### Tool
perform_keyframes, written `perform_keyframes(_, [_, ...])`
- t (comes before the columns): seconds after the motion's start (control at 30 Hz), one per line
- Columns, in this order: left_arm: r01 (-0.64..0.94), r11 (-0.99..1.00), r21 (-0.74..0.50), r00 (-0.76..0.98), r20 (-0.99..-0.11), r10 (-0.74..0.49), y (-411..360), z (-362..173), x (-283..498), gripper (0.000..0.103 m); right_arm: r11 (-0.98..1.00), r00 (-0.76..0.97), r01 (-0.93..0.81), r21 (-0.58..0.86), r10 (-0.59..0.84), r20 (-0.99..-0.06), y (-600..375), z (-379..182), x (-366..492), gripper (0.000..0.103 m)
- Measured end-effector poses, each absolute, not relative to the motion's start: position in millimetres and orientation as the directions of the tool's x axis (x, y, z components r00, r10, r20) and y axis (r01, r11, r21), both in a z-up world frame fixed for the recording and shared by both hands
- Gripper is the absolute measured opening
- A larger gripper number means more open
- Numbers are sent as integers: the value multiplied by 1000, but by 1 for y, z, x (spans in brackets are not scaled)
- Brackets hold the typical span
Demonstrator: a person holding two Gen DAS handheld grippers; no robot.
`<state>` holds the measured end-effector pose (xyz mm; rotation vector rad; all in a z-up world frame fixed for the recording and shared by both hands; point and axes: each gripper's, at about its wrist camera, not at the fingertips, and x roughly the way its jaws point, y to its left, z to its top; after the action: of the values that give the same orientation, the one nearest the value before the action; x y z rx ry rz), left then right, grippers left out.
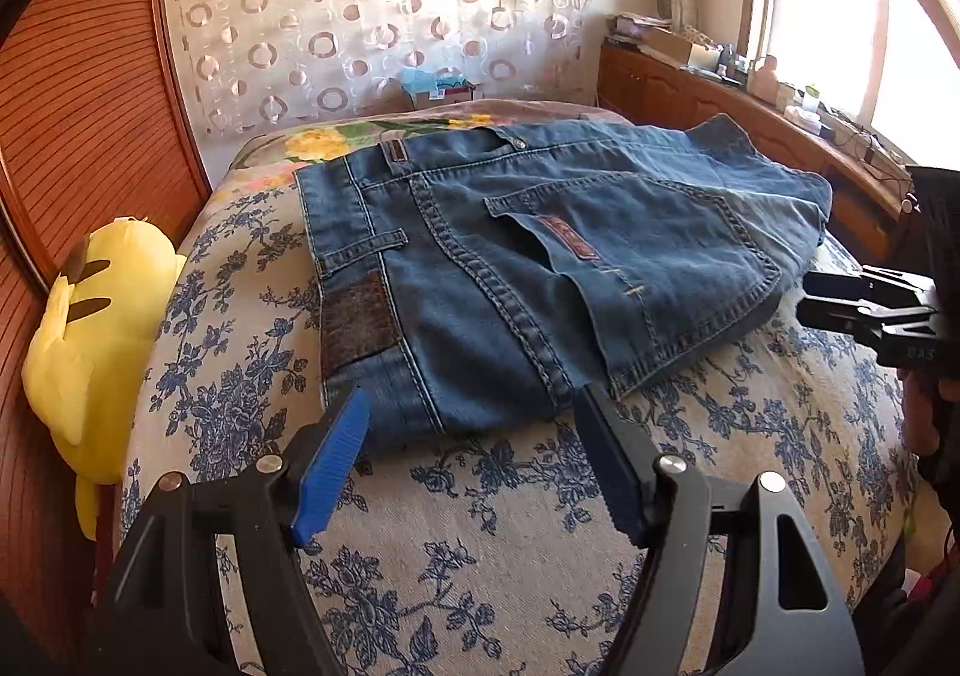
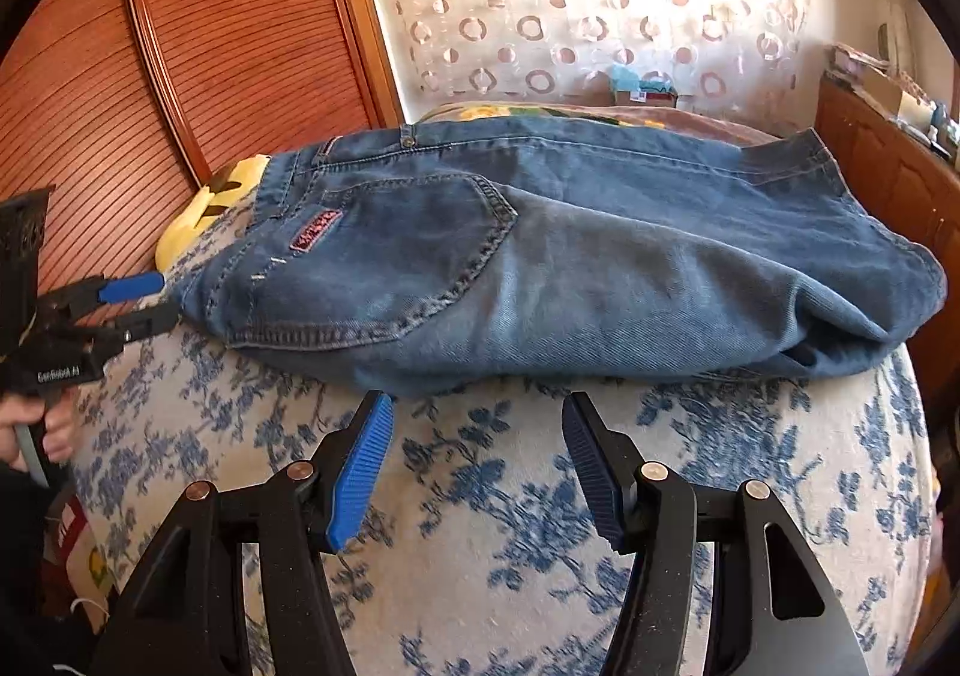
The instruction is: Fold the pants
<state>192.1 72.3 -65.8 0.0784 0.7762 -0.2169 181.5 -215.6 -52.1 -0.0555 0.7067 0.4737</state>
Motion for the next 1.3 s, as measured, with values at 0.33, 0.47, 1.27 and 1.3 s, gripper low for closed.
perform_keyframes(0.33, [220, 975, -11, 675, -720, -161, 82, -76, 196, 72, 884, 622, -454, 116, 407, -668, -188, -60, 202, 61])
perform_keyframes(0.47, [186, 982, 9, 673, -730, -121, 93, -82, 201, 72, 860, 613, -500, 106, 437, -658, -177, -59, 201, 61])
perform_keyframes(1.27, [237, 970, -49, 680, -705, -202, 99, -77, 215, 27, 816, 638, -576, 56, 492, -592, -155, -50, 202, 0])
perform_keyframes(1.3, [238, 970, -45, 685, -701, -200, 98, -74, 215, 24, 822, 638, -567, 57, 482, -600, -157, -51, 202, 0])
